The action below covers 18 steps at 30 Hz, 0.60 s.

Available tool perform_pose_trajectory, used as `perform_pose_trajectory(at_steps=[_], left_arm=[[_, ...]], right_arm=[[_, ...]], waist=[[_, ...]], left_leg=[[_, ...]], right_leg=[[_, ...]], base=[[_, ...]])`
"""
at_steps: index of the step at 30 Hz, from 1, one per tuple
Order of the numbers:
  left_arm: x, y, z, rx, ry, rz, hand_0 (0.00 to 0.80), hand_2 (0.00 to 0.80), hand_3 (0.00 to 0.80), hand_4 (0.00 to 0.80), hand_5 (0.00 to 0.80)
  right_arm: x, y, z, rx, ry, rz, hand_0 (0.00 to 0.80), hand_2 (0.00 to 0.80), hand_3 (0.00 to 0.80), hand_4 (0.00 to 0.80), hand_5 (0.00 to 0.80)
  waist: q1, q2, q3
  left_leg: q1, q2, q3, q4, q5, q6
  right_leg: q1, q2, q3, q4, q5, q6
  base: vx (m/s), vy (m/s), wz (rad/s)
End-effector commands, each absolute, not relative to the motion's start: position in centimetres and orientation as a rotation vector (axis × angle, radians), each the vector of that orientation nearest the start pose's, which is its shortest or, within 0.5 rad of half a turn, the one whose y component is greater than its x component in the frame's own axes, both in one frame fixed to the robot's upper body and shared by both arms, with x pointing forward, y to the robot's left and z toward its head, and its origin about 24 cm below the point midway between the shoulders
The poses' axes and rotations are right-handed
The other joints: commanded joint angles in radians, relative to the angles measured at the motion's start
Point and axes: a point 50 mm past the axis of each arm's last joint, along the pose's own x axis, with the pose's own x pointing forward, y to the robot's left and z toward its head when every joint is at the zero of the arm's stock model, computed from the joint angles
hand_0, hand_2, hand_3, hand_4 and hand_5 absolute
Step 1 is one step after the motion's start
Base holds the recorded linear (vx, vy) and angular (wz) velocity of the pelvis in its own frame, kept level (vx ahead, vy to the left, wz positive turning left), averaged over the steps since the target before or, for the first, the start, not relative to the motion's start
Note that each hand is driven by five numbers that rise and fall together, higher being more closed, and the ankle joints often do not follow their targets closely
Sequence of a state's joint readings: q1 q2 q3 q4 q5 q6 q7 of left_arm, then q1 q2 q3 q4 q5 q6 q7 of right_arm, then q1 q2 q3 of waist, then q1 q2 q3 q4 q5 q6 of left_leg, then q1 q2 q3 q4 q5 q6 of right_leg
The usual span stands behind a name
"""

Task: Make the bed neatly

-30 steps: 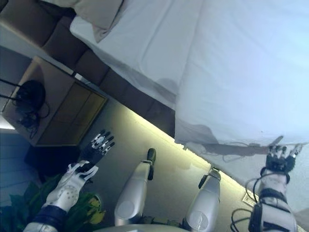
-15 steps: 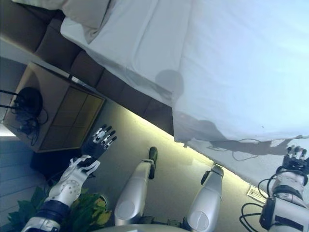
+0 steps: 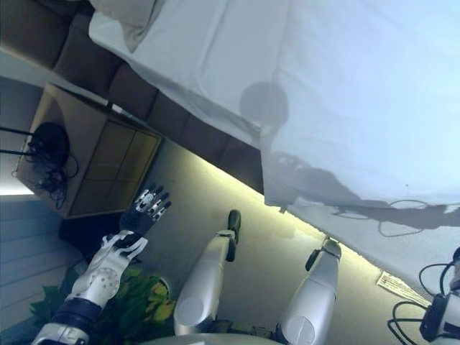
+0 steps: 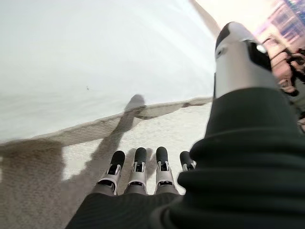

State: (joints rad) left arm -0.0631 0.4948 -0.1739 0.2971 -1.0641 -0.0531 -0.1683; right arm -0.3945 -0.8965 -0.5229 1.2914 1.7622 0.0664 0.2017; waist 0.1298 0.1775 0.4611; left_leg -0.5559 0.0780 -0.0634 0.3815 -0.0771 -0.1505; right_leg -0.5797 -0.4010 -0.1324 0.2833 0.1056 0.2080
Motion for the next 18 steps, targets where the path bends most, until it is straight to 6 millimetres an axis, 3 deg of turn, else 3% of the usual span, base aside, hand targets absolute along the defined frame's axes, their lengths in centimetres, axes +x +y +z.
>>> perform_pose_trajectory(at_steps=[1,8,14,16,17,18], left_arm=[[26.2,24.3,3.7,-0.52,0.088,-0.116,0.0,0.0,0.0,0.0,0.0],[26.6,24.0,4.8,-0.513,0.056,-0.152,0.0,0.0,0.0,0.0,0.0],[26.8,23.9,5.3,-0.517,0.049,-0.157,0.0,0.0,0.0,0.0,0.0],[26.8,24.0,5.2,-0.522,0.05,-0.161,0.0,0.0,0.0,0.0,0.0],[26.8,24.0,5.1,-0.526,0.053,-0.164,0.0,0.0,0.0,0.0,0.0],[26.7,24.0,5.1,-0.529,0.055,-0.166,0.0,0.0,0.0,0.0,0.0]], right_arm=[[20.1,-47.8,9.1,1.25,-0.511,-0.776,0.0,0.0,0.0,0.0,0.0],[20.3,-47.9,9.6,1.249,-0.536,-0.77,0.0,0.0,0.0,0.0,0.0],[20.9,-48.4,12.0,1.215,-0.588,-0.714,0.0,0.0,0.0,0.0,0.0],[21.3,-48.6,13.0,1.197,-0.598,-0.702,0.408,0.408,0.408,0.408,0.408],[21.4,-48.7,13.7,1.184,-0.607,-0.696,0.693,0.693,0.693,0.693,0.693],[21.5,-48.8,14.1,1.171,-0.614,-0.691,0.8,0.8,0.8,0.8,0.8]], waist=[[0.014,0.007,0.01],[0.018,0.023,0.029],[0.019,0.04,0.033],[0.02,0.045,0.03],[0.023,0.046,0.028],[0.023,0.047,0.027]], left_leg=[[0.0,0.1,-0.078,-0.151,0.171,-0.046],[-0.013,0.089,-0.079,-0.16,0.175,-0.044],[-0.018,0.081,-0.074,-0.151,0.164,-0.042],[-0.02,0.076,-0.072,-0.153,0.165,-0.039],[-0.019,0.074,-0.07,-0.154,0.165,-0.039],[-0.018,0.074,-0.07,-0.155,0.166,-0.039]], right_leg=[[-0.046,-0.068,0.045,0.0,0.072,0.054],[-0.07,-0.074,0.042,0.013,0.068,0.054],[-0.086,-0.082,0.045,0.031,0.052,0.054],[-0.09,-0.084,0.045,0.033,0.051,0.054],[-0.089,-0.086,0.043,0.033,0.049,0.054],[-0.088,-0.088,0.041,0.034,0.049,0.054]], base=[[-0.001,-0.038,0.08],[-0.001,-0.036,0.05],[0.012,0.01,0.05],[0.025,0.024,0.1],[0.021,0.024,0.1],[0.039,0.031,0.09]])
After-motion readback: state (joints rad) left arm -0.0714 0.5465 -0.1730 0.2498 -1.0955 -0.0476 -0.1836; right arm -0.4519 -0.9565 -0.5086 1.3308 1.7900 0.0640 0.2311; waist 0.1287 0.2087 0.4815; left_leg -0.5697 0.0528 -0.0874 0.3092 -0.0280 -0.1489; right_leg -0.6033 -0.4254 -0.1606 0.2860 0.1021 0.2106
